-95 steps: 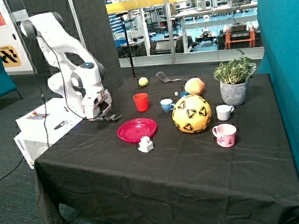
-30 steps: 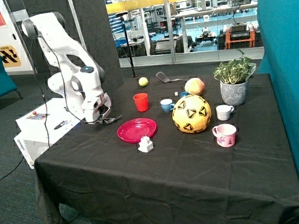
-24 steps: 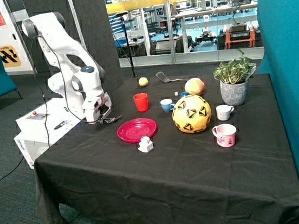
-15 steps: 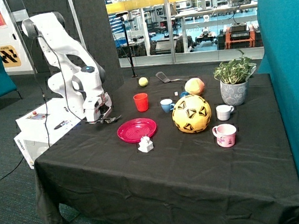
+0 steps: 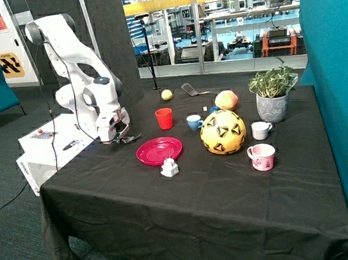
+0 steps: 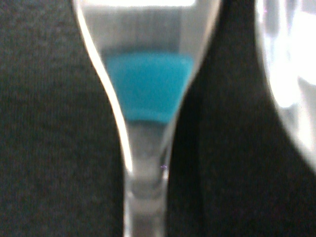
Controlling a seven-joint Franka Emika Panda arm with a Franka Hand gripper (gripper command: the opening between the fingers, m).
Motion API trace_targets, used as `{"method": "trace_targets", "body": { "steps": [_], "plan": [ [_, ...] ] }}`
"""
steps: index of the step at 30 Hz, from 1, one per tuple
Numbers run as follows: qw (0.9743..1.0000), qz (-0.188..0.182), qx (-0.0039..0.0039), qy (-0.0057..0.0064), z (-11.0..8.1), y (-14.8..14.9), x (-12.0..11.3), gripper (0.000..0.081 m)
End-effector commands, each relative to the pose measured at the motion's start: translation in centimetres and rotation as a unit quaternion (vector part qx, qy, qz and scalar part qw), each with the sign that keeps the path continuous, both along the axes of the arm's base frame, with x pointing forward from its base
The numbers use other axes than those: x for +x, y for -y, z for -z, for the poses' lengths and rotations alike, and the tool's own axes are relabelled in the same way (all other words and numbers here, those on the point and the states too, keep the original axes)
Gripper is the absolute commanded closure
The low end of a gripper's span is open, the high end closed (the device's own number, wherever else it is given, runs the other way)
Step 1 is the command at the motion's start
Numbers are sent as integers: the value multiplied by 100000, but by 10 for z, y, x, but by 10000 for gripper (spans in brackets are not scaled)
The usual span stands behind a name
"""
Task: Set the table
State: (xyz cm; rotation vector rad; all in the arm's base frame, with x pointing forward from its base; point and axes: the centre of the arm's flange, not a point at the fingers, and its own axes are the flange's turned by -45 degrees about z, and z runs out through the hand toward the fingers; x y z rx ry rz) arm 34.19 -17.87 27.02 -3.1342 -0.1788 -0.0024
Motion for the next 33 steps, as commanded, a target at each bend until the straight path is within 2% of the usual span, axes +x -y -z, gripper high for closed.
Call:
{"method": "trace_targets", "body": {
  "steps": [1,14,19,27,33],
  "plan": [
    [100000,81,-120,-70,-2,1,-3,436],
    [100000,-212,-121,-70,-8,-4,3,425],
    [100000,-274,-121,-69,-17,-6,6,429],
    [99997,-821,-121,-69,-36,-12,17,367],
    [99993,-1172,-121,-68,-45,-19,25,385]
  ]
}}
